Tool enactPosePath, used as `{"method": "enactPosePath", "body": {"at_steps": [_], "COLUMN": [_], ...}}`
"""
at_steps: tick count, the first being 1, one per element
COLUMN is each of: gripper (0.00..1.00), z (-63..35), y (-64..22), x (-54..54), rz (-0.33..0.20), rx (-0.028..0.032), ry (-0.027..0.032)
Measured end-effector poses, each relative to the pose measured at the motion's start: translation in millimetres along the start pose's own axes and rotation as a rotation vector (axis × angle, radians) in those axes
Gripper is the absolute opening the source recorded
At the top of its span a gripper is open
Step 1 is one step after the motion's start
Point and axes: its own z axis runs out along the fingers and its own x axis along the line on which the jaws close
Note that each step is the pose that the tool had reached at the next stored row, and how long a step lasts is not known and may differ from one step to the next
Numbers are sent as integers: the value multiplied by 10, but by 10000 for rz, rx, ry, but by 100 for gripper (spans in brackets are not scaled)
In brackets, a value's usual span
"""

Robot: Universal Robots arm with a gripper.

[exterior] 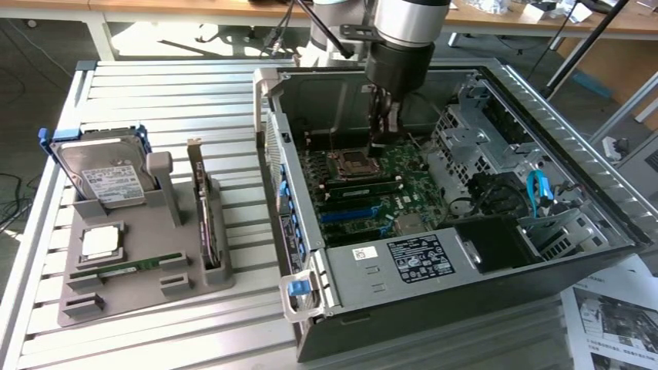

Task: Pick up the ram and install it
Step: 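Press down the ram until it locks into place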

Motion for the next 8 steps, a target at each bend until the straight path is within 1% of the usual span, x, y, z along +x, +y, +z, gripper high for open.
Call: {"method": "enactPosePath", "body": {"at_steps": [1,8], "gripper": [11,11], "z": [0,0], "y": [0,0], "x": [0,0], "rz": [260,1480], "rx": [-25,-148], "ry": [7,42]}}
